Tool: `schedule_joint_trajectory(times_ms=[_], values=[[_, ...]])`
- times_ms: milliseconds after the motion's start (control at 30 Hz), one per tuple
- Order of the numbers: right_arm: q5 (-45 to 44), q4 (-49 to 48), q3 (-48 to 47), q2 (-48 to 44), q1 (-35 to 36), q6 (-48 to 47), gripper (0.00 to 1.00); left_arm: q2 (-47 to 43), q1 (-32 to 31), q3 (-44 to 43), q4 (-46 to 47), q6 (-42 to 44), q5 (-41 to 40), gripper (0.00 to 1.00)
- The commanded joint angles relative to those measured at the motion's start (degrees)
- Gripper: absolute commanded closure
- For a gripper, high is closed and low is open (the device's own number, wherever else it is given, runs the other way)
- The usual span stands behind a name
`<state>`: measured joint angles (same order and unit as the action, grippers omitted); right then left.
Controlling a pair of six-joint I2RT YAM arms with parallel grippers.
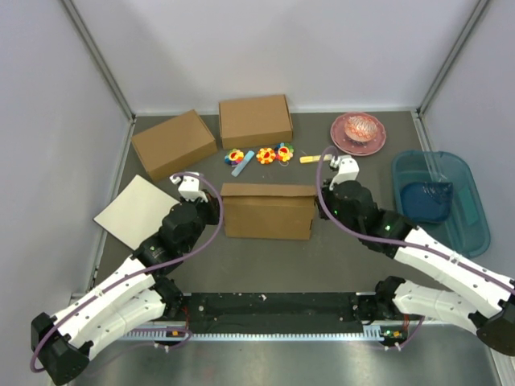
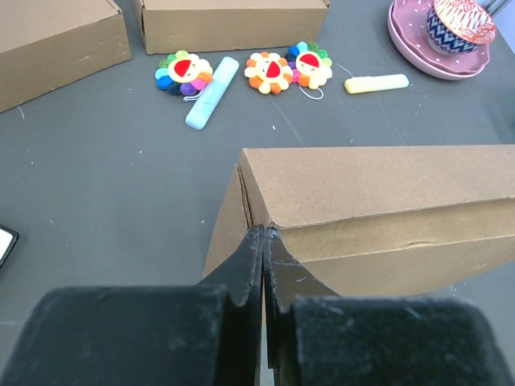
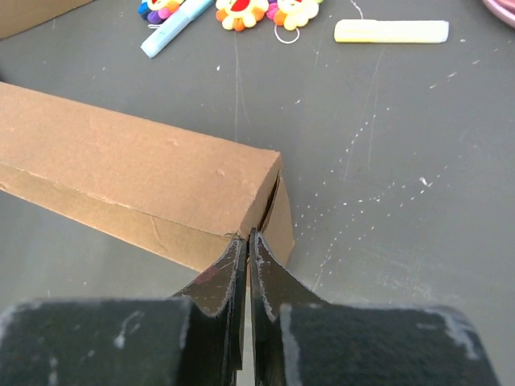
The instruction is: Fold the paper box
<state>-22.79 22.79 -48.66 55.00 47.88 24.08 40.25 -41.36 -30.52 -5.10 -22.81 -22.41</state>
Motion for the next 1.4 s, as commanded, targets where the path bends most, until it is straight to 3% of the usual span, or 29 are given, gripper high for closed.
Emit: schedule_joint_trajectory(times_ms=[0, 167, 300, 433, 567, 733, 900, 1133, 1367], values=[[0.5, 1.1, 6.2, -2.3, 0.3, 3.7, 1.00, 1.0, -0.2, 2.6, -6.1, -0.9, 1.8, 1.00], [2.5, 1.2, 11.7, -2.7, 0.2, 6.9, 1.00, 0.5, -0.4, 4.3, -5.7, -2.5, 2.3, 1.00], [2.4, 2.7, 10.1, -5.0, 0.2, 7.0, 1.00, 0.1, -0.5, 4.2, -5.8, -2.2, 1.6, 1.00], [1.8, 4.4, 2.0, -7.6, 0.2, 5.5, 0.81, -0.2, -0.5, 3.3, -6.0, -1.7, 1.1, 1.00], [1.3, 4.9, -5.8, -6.9, 0.3, 3.1, 0.79, -0.3, -0.5, 3.1, -6.2, -1.6, 0.9, 1.00], [-0.3, 4.5, -11.7, -2.4, 0.2, 0.5, 0.84, -0.4, -0.5, 3.4, -6.2, -2.0, 0.7, 1.00], [-0.2, 2.1, -11.3, 1.9, 0.3, 0.4, 0.91, -0.7, -0.5, 3.5, -6.2, -2.2, 0.8, 1.00], [-0.4, 0.0, 0.8, 0.9, 0.3, 4.7, 0.99, -1.0, -0.5, 3.0, -6.8, -2.0, 1.1, 1.00], [0.7, -0.5, 8.5, -0.7, 0.2, 8.0, 1.00, -2.5, -0.5, -0.3, -10.9, -0.8, 0.4, 0.98]])
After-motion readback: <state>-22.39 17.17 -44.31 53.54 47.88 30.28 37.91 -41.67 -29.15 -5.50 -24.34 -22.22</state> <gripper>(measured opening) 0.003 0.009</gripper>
